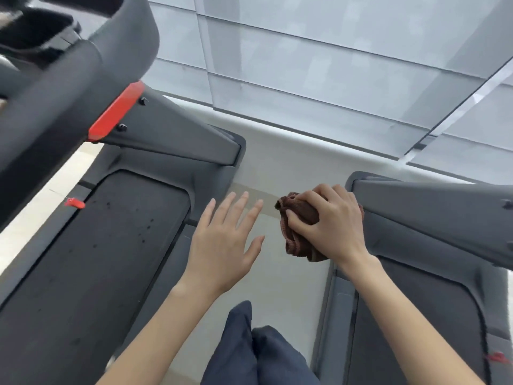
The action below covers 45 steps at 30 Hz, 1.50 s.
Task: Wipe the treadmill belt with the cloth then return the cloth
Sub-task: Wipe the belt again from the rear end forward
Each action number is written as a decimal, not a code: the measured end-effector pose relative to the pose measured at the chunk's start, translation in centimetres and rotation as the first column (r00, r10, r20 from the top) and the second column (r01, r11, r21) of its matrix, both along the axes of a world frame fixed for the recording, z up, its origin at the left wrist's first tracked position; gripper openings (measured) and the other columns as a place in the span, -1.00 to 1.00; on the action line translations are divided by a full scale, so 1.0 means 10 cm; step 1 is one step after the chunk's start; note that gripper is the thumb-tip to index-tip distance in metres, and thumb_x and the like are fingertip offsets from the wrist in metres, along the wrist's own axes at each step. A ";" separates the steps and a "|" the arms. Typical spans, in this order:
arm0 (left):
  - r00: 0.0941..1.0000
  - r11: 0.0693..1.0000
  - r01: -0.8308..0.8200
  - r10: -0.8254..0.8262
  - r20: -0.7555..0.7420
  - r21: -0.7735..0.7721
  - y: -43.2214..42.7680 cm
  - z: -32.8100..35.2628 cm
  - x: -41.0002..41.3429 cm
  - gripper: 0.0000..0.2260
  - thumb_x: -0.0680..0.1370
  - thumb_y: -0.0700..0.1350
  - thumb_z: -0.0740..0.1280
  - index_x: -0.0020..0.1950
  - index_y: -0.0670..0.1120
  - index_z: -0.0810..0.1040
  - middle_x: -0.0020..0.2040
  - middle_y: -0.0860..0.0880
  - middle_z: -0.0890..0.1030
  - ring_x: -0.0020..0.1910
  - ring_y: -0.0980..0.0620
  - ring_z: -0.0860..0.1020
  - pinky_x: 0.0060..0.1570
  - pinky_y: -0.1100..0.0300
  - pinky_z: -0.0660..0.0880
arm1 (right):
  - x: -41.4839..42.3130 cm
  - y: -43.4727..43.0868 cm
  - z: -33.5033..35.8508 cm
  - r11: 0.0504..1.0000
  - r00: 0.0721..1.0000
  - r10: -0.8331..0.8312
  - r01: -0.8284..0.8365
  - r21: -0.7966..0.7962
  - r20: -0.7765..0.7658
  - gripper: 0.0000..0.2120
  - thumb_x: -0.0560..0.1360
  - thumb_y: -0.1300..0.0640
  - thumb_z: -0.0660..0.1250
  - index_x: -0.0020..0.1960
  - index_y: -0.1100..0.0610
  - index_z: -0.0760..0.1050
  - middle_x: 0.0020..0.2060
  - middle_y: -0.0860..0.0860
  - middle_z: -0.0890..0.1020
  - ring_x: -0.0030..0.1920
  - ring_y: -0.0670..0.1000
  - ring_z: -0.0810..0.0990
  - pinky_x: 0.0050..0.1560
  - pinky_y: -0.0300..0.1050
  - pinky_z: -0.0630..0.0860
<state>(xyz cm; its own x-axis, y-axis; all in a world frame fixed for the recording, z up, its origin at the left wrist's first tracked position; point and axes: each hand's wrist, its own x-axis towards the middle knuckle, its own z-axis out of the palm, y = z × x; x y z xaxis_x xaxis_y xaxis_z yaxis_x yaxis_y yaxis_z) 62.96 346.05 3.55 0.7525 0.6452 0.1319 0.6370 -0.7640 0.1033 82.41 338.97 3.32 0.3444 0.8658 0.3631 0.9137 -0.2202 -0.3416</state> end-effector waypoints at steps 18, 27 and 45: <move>0.596 0.594 -0.803 0.799 -0.086 -0.043 -2.09 0.15 -1.68 -0.53 0.53 0.06 0.11 0.35 -0.12 0.48 0.33 -0.13 0.49 0.32 -0.13 0.45 0.31 -0.09 0.34 | -1.52 -0.42 0.12 0.588 0.588 0.809 -0.809 -0.008 0.012 -0.70 0.39 -0.17 0.29 -0.19 0.05 0.61 -0.29 -0.03 0.54 -0.23 0.10 0.48 -0.20 0.01 0.43; 0.225 0.218 -0.973 0.967 -0.116 -0.076 -3.50 0.06 -2.56 -0.53 0.52 0.08 0.08 0.26 -0.13 0.56 0.22 -0.11 0.58 0.19 -0.13 0.54 0.25 -0.04 0.35 | -2.71 -1.04 0.08 0.254 0.254 0.967 -0.967 0.013 0.022 -0.72 0.39 -0.15 0.29 -0.20 0.05 0.60 -0.30 -0.04 0.53 -0.24 0.09 0.45 -0.23 -0.02 0.40; 0.014 -0.002 -0.995 0.989 -0.147 -0.104 -6.13 -0.05 -4.60 -0.52 0.50 0.12 0.08 0.24 -0.12 0.56 0.16 -0.10 0.60 0.17 -0.14 0.54 0.18 -0.10 0.43 | -5.09 -3.27 0.03 0.081 0.081 0.997 -0.997 0.000 -0.013 -0.68 0.41 -0.19 0.24 -0.15 0.02 0.62 -0.25 -0.05 0.56 -0.22 0.07 0.45 -0.20 -0.06 0.38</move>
